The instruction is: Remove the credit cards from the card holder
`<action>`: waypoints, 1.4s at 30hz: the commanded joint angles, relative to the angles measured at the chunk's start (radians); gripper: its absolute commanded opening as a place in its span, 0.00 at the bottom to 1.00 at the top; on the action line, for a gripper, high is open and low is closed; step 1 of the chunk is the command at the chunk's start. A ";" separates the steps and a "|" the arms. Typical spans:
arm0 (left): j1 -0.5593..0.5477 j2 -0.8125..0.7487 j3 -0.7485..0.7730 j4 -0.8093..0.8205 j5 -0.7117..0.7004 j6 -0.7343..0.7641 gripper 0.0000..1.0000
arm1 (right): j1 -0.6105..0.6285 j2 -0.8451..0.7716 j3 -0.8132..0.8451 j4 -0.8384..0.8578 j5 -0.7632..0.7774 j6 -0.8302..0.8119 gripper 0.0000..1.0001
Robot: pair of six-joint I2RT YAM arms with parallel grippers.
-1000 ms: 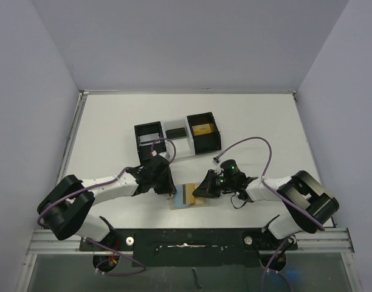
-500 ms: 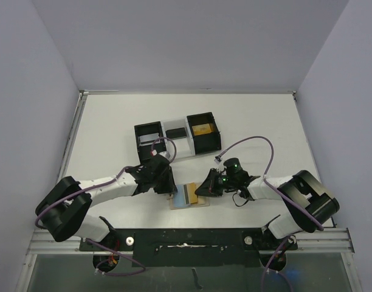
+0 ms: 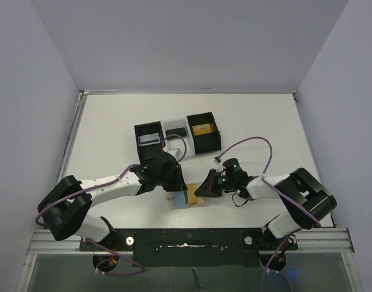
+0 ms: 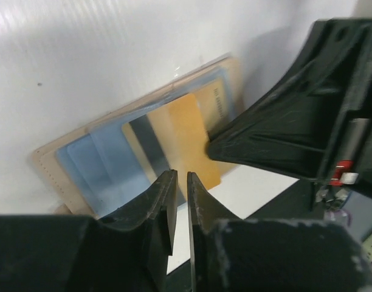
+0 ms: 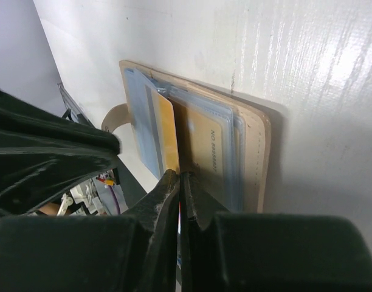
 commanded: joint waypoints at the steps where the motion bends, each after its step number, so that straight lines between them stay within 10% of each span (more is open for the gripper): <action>1: -0.016 0.048 -0.027 0.040 0.009 -0.023 0.09 | -0.001 -0.015 0.005 0.052 0.001 0.008 0.00; 23: -0.005 0.136 -0.036 -0.086 -0.067 0.033 0.00 | 0.030 0.036 0.028 0.134 0.015 0.033 0.25; 35: -0.005 0.137 -0.043 -0.070 -0.073 0.023 0.00 | 0.028 0.069 0.024 0.122 0.030 0.006 0.00; 42: -0.006 0.149 -0.030 -0.070 -0.066 0.029 0.00 | 0.020 0.015 -0.026 0.165 0.032 0.024 0.06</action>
